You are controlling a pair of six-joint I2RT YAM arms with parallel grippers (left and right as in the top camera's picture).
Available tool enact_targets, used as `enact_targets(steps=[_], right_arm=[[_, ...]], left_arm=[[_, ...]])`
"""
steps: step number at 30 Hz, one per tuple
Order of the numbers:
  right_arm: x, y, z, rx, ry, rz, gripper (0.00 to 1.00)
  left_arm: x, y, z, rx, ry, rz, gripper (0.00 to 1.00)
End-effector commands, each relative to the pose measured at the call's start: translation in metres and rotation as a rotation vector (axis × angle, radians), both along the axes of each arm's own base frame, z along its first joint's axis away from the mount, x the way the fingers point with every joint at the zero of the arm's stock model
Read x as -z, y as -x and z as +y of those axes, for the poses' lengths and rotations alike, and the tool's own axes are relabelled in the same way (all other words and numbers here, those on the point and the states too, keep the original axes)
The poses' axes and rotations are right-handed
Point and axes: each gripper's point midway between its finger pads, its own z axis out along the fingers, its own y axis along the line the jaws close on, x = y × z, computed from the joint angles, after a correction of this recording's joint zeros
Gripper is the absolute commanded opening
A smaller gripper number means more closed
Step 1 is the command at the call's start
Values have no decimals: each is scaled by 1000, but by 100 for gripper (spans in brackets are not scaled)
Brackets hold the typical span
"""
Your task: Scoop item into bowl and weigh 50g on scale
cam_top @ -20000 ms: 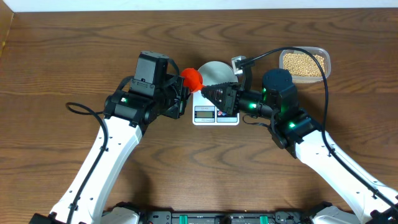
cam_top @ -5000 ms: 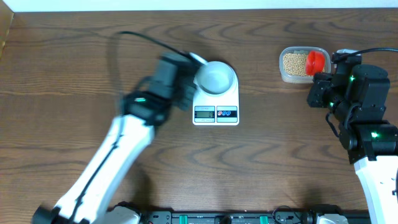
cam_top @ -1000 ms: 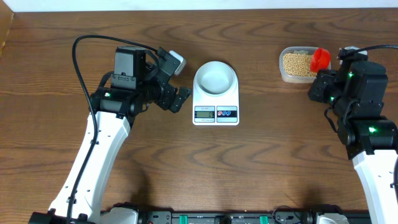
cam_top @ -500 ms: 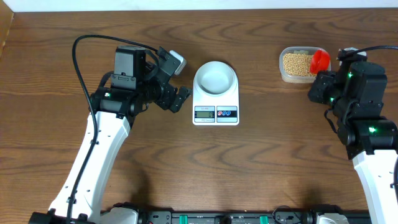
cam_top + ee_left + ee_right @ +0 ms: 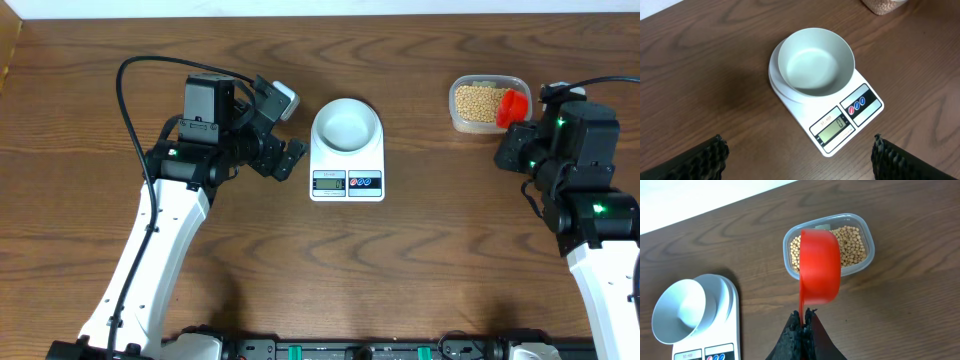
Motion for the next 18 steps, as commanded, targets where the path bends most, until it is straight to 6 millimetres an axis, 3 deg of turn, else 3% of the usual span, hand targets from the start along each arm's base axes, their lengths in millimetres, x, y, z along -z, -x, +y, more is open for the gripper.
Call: enact_targets(steps=[1,6,13,18], right_arm=[[-9,-3,-1,-23,24,-21,1],[-13,-3,7,-67,-11,-29,1],[-39,-17,12,-118,-102,-54,1],[-50,-30,11,-134,-97,33,1]], left_arm=[[0,2,-1,21,3,-5,94],[0,2,-1,21,3,-5,94],[0,2,-1,21,3,-5,94],[0,2,-1,21,3,-5,94]])
